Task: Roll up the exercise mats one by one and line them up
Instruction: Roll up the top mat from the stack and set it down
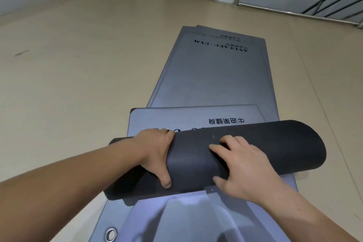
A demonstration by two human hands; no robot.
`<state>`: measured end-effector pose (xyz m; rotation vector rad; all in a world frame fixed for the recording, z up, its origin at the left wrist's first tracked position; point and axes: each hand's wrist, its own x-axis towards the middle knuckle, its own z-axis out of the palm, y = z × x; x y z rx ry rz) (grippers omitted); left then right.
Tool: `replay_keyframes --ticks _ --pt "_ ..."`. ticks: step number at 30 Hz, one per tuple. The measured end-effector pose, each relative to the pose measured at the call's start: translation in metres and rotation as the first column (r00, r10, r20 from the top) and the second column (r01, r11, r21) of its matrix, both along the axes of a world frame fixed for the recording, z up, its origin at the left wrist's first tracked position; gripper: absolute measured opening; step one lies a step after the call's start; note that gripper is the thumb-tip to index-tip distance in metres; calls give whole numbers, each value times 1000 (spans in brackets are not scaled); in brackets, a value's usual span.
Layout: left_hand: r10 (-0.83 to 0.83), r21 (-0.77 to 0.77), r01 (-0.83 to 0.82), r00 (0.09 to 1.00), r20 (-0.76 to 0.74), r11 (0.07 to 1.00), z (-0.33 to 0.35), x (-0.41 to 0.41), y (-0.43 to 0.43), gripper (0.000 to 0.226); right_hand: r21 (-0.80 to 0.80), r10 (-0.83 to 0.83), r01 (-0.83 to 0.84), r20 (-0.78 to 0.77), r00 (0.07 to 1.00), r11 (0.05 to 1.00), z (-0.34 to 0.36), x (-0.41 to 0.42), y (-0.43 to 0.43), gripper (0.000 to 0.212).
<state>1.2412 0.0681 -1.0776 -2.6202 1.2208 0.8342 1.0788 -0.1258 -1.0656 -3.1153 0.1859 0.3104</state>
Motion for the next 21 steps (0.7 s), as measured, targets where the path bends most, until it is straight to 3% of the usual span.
replay_keyframes --ticks 3,5,7,9,11,12,15,18,19,21 --pt "129 65 -117 968 -217 991 12 37 -10 104 -52 -76 66 -201 977 996 -3 12 17 123" --pt "113 104 -92 967 -228 990 15 50 -16 106 -75 -106 92 -218 970 993 -5 27 20 121" --pt "-12 93 17 999 -47 996 25 55 -18 109 -67 -134 123 -205 969 990 -4 47 17 107" --pt "-137 35 133 977 162 990 34 48 -13 93 -34 -171 167 -216 961 985 2 68 10 101" --pt "-199 -2 205 953 228 979 30 32 -5 67 -36 -178 175 -262 949 984 10 90 3 101" --pt "-223 11 227 948 226 974 25 22 0 65 -34 -195 193 -280 940 981 12 101 0 101" --pt "-241 54 235 940 240 970 5 15 9 110 -72 -272 262 -308 912 962 14 124 4 91" --pt "-160 89 145 966 201 985 1 45 1 148 -178 -329 306 -118 937 935 6 125 23 58" --pt "-138 85 124 974 179 989 1 56 -4 154 -143 -322 309 -79 943 940 3 123 28 53" --pt "-118 90 106 981 151 990 -3 73 -11 159 3 -361 367 -171 917 930 -4 121 32 64"
